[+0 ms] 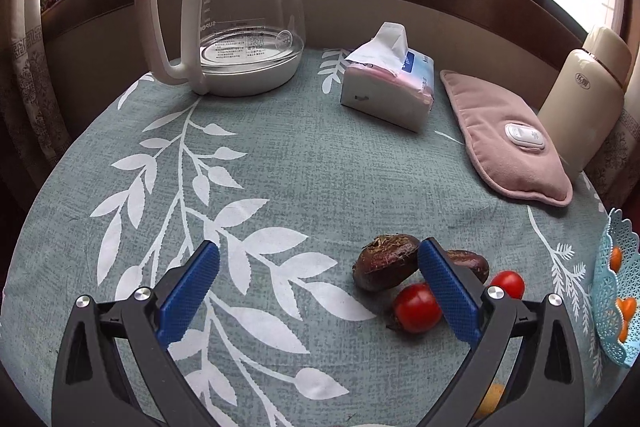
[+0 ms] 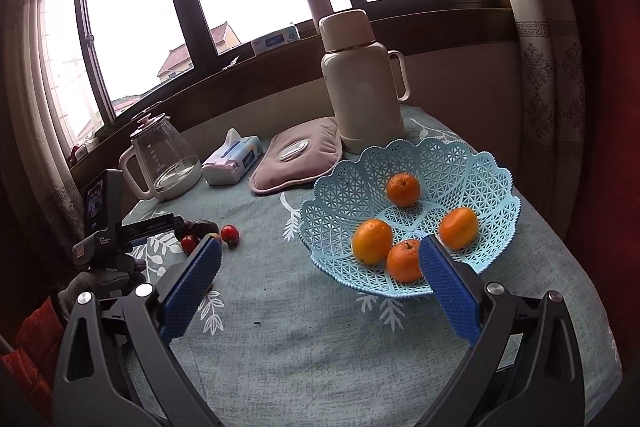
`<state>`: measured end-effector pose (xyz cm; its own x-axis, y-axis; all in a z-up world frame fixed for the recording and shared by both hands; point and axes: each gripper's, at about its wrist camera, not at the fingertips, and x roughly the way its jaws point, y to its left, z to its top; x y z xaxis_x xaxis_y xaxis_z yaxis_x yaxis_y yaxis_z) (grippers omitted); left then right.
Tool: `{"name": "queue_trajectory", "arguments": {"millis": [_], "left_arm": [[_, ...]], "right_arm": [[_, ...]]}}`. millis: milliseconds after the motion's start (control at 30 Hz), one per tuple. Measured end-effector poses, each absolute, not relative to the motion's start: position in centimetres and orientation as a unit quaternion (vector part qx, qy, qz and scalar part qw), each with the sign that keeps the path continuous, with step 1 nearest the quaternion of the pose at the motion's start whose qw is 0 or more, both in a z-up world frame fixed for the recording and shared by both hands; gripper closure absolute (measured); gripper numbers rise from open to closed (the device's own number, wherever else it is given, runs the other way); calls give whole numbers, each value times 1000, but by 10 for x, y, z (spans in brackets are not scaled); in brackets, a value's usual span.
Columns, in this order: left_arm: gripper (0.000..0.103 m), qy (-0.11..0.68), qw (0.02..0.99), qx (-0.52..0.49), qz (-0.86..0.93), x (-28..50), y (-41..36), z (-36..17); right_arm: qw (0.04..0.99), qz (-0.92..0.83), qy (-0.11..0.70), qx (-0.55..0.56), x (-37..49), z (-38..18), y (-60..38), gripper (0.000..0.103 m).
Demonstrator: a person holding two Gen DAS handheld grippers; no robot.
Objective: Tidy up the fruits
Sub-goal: 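Grasp the dark brown passion fruit with the left gripper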
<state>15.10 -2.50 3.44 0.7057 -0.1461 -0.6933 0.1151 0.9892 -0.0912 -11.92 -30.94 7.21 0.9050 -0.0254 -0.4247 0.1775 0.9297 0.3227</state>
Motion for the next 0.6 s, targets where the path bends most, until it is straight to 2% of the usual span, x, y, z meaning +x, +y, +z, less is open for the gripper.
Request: {"name": "queue_trajectory", "arguments": {"millis": [333, 600], "left_arm": [[5, 381, 923, -55, -14, 156, 26, 31], [5, 376, 925, -43, -39, 155, 16, 33]], "right_arm": [[957, -36, 229, 173, -106, 71, -295, 3], [950, -20, 256, 180, -97, 68, -286, 3]]}}
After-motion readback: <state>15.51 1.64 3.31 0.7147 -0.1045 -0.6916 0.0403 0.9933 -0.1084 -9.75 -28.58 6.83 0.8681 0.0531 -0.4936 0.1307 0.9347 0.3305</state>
